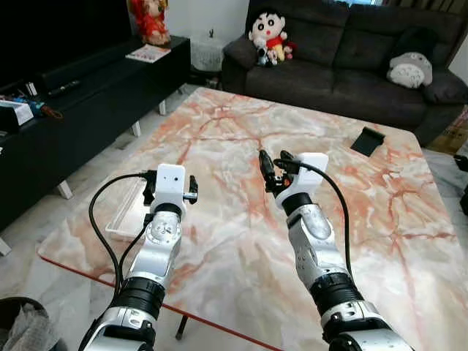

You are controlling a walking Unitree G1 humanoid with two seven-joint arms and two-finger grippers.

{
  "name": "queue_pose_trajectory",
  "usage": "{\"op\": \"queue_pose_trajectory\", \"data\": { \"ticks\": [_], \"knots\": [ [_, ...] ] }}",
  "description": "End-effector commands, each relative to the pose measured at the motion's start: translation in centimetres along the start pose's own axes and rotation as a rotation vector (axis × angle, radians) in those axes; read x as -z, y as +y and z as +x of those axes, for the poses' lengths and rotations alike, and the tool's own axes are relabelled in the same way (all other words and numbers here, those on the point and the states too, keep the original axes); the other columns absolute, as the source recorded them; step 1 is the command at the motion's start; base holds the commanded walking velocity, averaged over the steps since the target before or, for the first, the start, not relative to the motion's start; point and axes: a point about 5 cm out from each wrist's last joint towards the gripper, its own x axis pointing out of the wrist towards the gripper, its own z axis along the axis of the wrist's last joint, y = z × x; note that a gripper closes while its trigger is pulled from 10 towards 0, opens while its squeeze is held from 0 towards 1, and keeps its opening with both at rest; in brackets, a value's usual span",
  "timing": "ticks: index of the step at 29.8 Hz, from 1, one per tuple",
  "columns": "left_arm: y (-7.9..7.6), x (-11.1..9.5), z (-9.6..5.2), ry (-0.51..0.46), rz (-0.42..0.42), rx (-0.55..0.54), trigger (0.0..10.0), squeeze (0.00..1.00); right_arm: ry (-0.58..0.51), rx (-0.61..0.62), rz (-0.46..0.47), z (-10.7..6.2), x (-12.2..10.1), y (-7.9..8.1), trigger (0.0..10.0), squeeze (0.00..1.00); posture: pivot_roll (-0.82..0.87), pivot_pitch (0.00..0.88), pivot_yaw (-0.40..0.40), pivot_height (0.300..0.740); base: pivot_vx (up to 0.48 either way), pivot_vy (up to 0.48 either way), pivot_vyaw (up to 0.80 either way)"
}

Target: Picking trash to rubbish bin

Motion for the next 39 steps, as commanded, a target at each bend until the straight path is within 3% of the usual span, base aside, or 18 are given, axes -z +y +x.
{"op": "queue_pose_trajectory", "data": {
  "ticks": [1,18,24,25,26,39],
  "knots": [
    [0.2,1.8,-0.3,0.097,0.074,-0.026,10.0,0.00,-0.009,0.005,-0.001,0.2,-0.4,-0.3,10.0,0.00,0.22,0.000,-0.105,0.740,0.000,0.000,0.00],
    [1.6,3.4,-0.5,0.220,0.127,-0.104,10.0,0.00,-0.005,-0.006,-0.001,0.2,-0.4,-0.2,10.0,0.00,0.21,0.000,-0.110,0.740,0.000,0.000,0.00],
    [1.4,3.6,-0.4,0.244,0.037,-0.069,10.0,0.00,-0.009,0.000,-0.003,0.1,-0.5,-0.3,10.0,0.00,0.21,0.000,-0.106,0.740,0.000,0.000,0.00],
    [1.4,3.7,-0.4,0.249,0.021,-0.069,8.6,0.00,-0.009,0.001,-0.003,0.1,-0.5,-0.3,10.0,0.00,0.21,0.000,-0.106,0.740,0.000,0.000,0.00],
    [1.3,3.7,-0.4,0.252,0.011,-0.067,0.0,0.00,-0.009,0.001,-0.003,0.1,-0.5,-0.3,10.0,0.00,0.21,0.000,-0.106,0.740,0.000,0.000,0.00],
    [1.1,3.4,-0.3,0.257,-0.034,-0.049,0.0,0.00,-0.010,0.000,0.000,0.1,-0.5,-0.2,10.0,0.00,0.21,0.000,-0.106,0.740,0.000,0.000,0.00]
  ]
}}
